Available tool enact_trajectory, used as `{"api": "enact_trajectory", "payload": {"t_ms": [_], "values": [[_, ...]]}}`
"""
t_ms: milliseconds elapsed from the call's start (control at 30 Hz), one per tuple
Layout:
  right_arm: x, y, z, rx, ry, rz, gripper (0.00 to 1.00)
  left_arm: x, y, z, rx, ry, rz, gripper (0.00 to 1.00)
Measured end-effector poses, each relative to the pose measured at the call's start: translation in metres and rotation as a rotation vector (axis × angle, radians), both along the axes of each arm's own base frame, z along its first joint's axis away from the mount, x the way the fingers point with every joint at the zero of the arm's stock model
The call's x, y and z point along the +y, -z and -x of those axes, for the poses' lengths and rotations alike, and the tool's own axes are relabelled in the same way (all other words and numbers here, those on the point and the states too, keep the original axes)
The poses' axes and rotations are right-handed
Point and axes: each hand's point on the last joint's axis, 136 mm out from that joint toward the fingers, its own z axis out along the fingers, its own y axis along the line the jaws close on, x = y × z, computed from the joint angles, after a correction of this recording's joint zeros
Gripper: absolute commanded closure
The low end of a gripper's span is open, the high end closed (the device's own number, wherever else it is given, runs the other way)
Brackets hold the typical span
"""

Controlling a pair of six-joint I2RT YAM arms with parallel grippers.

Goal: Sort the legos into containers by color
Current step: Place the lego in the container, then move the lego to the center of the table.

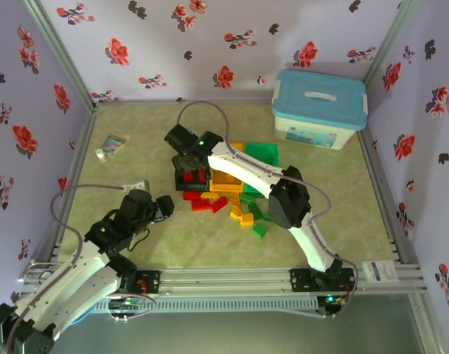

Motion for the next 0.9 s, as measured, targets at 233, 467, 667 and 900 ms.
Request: {"api": "enact_trajectory", "payload": {"t_ms": [233, 467, 667, 900], "values": [[-0.033, -0.033, 0.021, -0.047, 0.009, -0.012, 0.12, -0.024, 0.021, -0.005, 0.077, 0.065, -0.005, 0.28], [-0.076, -0.07, 0.036, -0.133, 0.062, -0.083, 0.14, -0.042, 0.043, -0.02, 0.119, 0.08, -0.001, 0.35], [-0.111, -0.056, 0.039, -0.136, 0.131, -0.089, 0.15, -0.056, 0.063, -0.035, 0.171, 0.084, -0.023, 0.38], [-0.141, -0.032, 0.048, -0.108, 0.18, -0.067, 0.16, -0.066, 0.067, -0.067, 0.176, 0.067, -0.025, 0.41]]}}
